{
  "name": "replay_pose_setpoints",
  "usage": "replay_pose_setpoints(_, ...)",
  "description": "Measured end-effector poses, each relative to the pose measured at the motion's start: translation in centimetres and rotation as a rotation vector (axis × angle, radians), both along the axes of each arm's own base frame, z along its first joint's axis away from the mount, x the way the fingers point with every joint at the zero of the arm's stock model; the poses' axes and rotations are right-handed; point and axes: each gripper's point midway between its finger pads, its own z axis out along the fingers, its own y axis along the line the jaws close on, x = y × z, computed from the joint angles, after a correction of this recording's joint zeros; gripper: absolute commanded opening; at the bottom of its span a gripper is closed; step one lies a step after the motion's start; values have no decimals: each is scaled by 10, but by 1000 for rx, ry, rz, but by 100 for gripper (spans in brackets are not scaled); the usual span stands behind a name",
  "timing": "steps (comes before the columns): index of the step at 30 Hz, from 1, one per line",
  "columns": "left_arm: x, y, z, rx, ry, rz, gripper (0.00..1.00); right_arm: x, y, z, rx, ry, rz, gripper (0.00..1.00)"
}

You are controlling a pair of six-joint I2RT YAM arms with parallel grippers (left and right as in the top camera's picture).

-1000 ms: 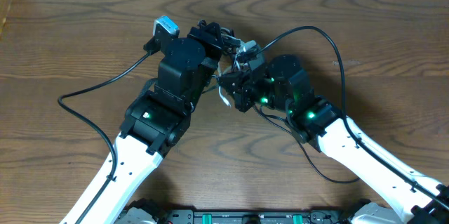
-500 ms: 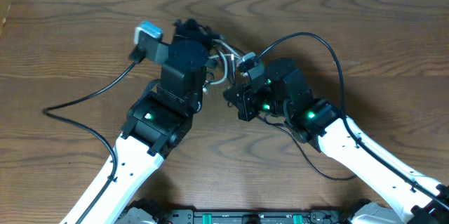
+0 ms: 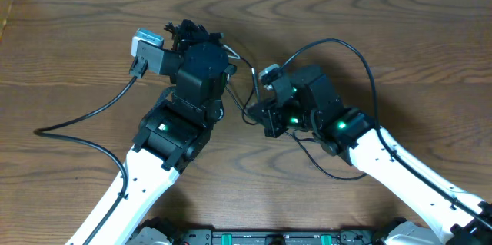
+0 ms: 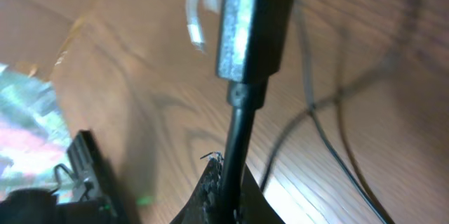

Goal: Untangle cables

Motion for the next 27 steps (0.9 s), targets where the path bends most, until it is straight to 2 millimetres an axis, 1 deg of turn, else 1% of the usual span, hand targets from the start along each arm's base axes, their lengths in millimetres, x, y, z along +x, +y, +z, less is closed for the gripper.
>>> replay_pose_setpoints(4,0,0,0,44,10,-9,8,9,-24,-15,-55,71,-94,25)
replay_pose_setpoints(5,0,0,0,56,13,-11,8,13,-34,-19,-70,92,-130,30)
replay_pose_setpoints(9,0,-1,0,87,22,-27,8,26,-64,-28,-103,149,-235,41)
replay_pose_setpoints(10,0,-3,-1,90,24,-38,8,29,-71,-30,-107,162,-259,43)
replay_pose_setpoints(12,1,-7,-2,91,31,-66,8,34,-83,-32,-111,183,-297,47)
replay_pose_setpoints(15,1,-15,-8,95,58,-121,8,41,-96,-34,-110,196,-339,52)
replay_pose_setpoints(18,0,-26,-16,125,93,-200,7,45,-102,-34,-108,198,-357,58)
replay_pose_setpoints(21,-3,-42,-25,185,140,-318,8,45,-102,-34,-108,197,-356,63)
replay_pose_setpoints(24,-12,-62,-42,303,211,-495,8,45,-101,-33,-107,189,-349,66)
replay_pose_setpoints(26,-21,-75,-55,386,255,-628,8,47,-101,-32,-103,179,-348,67)
replay_pose_setpoints(27,-28,-84,-62,443,276,-723,8,48,-101,-31,-99,177,-348,68)
